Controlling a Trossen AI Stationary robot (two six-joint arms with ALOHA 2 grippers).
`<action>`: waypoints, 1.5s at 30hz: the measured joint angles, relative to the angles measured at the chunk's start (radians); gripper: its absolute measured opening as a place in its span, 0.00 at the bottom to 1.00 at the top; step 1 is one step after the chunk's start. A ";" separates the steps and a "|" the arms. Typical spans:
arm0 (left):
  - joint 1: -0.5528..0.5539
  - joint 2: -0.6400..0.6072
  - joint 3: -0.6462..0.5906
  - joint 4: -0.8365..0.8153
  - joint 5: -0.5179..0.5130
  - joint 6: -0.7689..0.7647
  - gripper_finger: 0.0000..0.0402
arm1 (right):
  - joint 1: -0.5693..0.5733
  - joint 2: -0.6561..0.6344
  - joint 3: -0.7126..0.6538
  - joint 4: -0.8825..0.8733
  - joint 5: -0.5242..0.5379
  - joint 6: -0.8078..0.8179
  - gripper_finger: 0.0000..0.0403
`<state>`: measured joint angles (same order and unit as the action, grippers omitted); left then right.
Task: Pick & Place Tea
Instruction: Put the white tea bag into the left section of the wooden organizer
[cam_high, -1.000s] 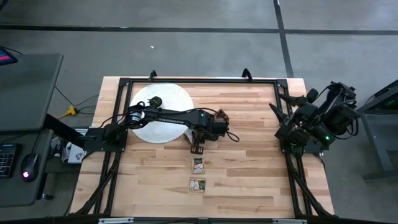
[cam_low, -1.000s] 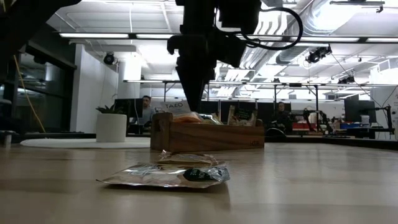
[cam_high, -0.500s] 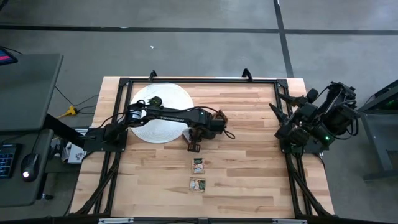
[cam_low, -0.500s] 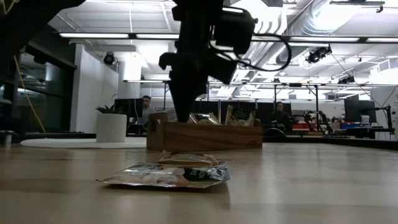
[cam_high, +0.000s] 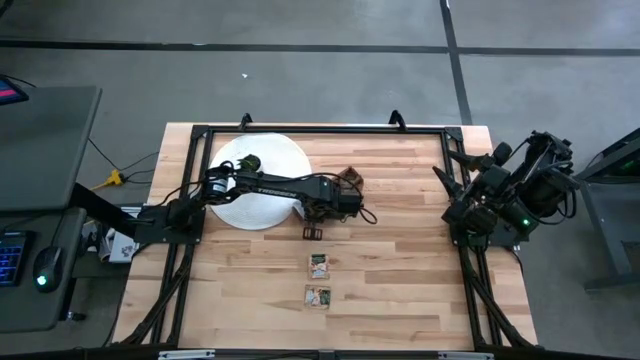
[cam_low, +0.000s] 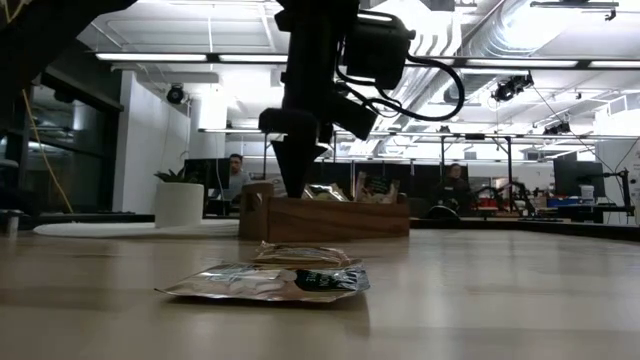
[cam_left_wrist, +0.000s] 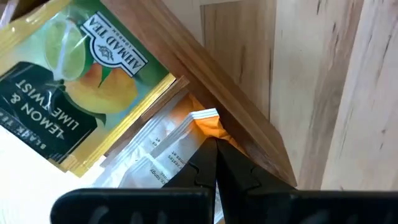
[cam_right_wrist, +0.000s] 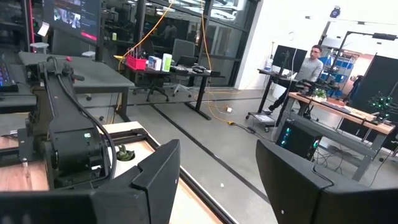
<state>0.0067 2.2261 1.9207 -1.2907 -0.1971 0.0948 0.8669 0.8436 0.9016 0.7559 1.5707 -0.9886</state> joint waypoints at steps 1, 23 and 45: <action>0.000 0.000 -0.001 0.001 -0.004 0.003 0.00 | 0.000 0.000 0.000 0.000 0.000 0.000 0.51; 0.001 0.000 -0.001 0.121 -0.011 0.033 0.00 | 0.000 0.000 0.000 -0.001 0.000 -0.004 0.51; 0.013 0.044 0.015 0.093 0.003 0.009 0.00 | -0.002 -0.001 0.000 -0.008 -0.039 0.019 0.51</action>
<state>0.0196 2.2699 1.9357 -1.1975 -0.1941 0.1035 0.8654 0.8425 0.9016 0.7475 1.5316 -0.9693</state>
